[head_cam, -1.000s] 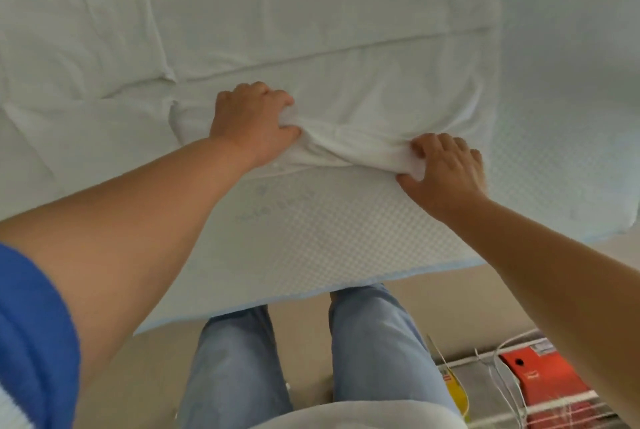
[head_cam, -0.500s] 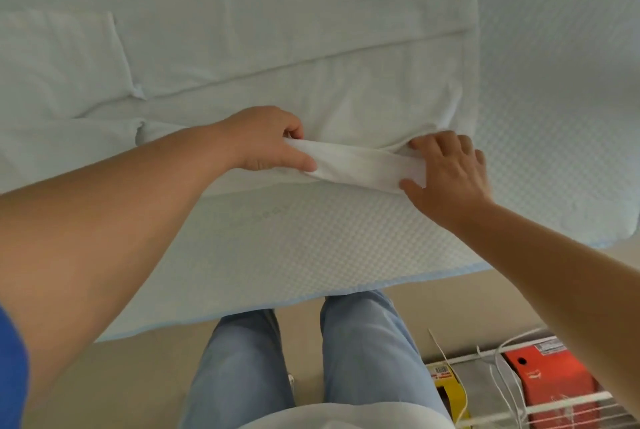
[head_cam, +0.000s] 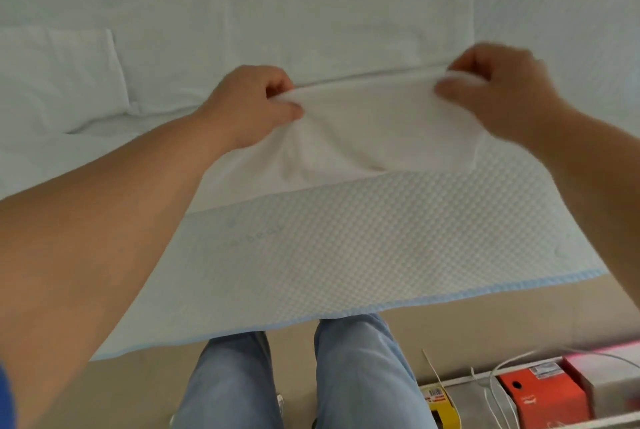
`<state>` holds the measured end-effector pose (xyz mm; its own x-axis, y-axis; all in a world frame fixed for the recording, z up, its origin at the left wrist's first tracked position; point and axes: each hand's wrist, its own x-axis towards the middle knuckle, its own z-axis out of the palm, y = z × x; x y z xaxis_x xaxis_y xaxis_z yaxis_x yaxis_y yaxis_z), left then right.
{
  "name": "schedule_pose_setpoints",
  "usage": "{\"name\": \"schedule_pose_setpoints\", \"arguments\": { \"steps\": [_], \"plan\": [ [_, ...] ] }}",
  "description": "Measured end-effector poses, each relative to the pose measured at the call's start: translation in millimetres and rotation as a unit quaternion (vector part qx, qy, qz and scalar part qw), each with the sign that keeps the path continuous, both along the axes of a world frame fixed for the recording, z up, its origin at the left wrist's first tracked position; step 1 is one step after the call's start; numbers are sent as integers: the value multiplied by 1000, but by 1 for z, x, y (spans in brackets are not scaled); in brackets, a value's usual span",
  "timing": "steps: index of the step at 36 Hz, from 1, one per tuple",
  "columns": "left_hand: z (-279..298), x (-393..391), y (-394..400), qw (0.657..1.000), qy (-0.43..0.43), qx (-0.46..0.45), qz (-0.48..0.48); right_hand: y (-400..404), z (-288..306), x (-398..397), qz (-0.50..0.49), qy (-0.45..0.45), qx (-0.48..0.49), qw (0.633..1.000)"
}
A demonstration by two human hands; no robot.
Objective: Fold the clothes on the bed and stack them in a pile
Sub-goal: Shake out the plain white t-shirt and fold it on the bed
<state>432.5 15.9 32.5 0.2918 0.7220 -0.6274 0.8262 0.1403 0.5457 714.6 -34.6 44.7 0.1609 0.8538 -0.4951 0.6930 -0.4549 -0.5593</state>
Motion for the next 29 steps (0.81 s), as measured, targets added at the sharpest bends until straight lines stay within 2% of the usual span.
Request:
{"name": "schedule_pose_setpoints", "arguments": {
  "steps": [3, 6, 10, 15, 17, 19, 22, 27, 29],
  "plan": [
    [-12, 5, 9, 999, 44, -10, -5, 23, -23, 7, -141, 81, -13, 987],
    [-23, 17, 9, 995, 90, -8, -47, 16, -43, 11, -191, 99, -67, 974],
    [-27, 30, 5, 995, 91, 26, -44, -6, -48, 12, -160, 7, -95, 983],
    [-23, 38, 1, 996, 77, 42, -28, -30, -36, 12, -50, -24, -135, 989],
    [-20, 45, 1, 996, 74, 41, -42, -36, -30, 11, -52, 5, -92, 994],
    [-18, 57, 3, 996, 62, 43, -55, -40, -23, 11, -82, 90, -49, 991],
    [-17, 83, 10, 997, 19, 21, -68, -43, -16, 12, -55, 174, -22, 983],
    [-8, 134, 30, 989, -17, -86, -121, -42, -12, 14, -38, 205, -14, 978],
    [-9, 147, 35, 983, -9, -98, -157, -43, -14, 19, -49, 205, -20, 977]
  ]
}}
